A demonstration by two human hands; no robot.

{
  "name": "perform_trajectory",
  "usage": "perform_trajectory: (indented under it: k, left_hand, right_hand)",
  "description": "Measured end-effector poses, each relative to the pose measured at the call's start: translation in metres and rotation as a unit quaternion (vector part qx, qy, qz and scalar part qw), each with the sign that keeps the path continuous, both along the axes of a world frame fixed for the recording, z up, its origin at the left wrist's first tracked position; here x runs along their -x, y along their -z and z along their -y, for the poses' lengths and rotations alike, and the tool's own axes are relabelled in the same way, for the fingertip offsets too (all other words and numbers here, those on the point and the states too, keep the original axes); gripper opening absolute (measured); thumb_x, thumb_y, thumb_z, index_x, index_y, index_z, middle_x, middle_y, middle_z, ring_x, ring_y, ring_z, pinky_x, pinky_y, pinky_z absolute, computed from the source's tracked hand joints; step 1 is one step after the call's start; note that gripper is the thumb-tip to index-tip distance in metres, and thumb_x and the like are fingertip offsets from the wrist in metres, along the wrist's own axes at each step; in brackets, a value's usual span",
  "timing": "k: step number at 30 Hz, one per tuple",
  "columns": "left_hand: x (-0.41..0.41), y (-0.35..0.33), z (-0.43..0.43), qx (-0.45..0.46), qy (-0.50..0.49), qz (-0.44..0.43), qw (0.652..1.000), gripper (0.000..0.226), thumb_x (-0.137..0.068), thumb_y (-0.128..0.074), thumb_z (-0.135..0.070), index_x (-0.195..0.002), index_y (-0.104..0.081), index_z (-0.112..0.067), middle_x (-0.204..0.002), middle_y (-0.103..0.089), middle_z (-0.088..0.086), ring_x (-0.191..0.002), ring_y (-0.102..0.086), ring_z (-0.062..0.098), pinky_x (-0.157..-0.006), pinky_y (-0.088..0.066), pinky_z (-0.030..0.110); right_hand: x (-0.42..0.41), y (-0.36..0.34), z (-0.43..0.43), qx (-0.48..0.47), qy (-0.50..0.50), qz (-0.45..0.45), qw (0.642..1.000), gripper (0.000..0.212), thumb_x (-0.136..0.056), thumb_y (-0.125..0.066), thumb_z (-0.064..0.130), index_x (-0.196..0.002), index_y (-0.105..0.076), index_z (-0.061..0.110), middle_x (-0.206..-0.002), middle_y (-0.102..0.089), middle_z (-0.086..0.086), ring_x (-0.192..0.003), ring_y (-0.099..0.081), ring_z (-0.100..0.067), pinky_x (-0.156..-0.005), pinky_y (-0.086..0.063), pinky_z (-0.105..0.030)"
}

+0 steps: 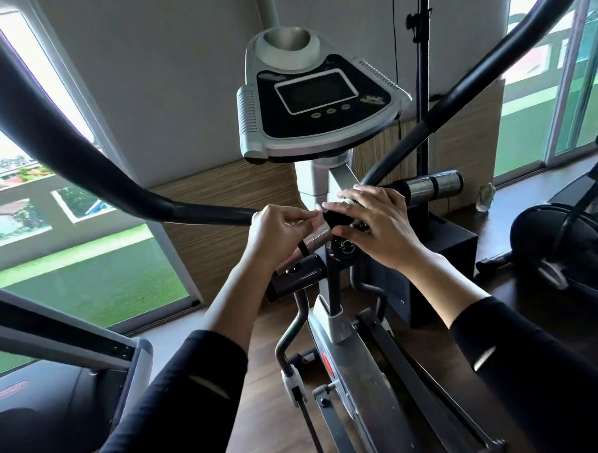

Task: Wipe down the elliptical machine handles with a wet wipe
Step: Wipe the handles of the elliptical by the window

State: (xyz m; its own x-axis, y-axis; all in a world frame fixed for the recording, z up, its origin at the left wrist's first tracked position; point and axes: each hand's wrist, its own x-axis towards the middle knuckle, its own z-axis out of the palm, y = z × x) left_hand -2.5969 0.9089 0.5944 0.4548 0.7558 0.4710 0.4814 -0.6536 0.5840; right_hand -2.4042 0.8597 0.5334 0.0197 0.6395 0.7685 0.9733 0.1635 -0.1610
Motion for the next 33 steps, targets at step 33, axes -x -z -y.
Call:
perform_trajectory:
  k: [33]
  left_hand:
    - [0.038, 0.063, 0.016, -0.273, -0.046, 0.082, 0.957, 0.028, -0.068, -0.083, -0.012, -0.094, -0.073, -0.009, -0.092, -0.066, 0.010, -0.085, -0.063, 0.025, -0.074, -0.054, 0.036]
  right_hand:
    - [0.007, 0.004, 0.002, 0.001, 0.000, -0.023, 1.000, 0.067, -0.086, -0.018, 0.075, -0.133, -0.052, 0.041, -0.143, -0.048, 0.002, -0.137, -0.034, -0.023, -0.111, -0.009, -0.032]
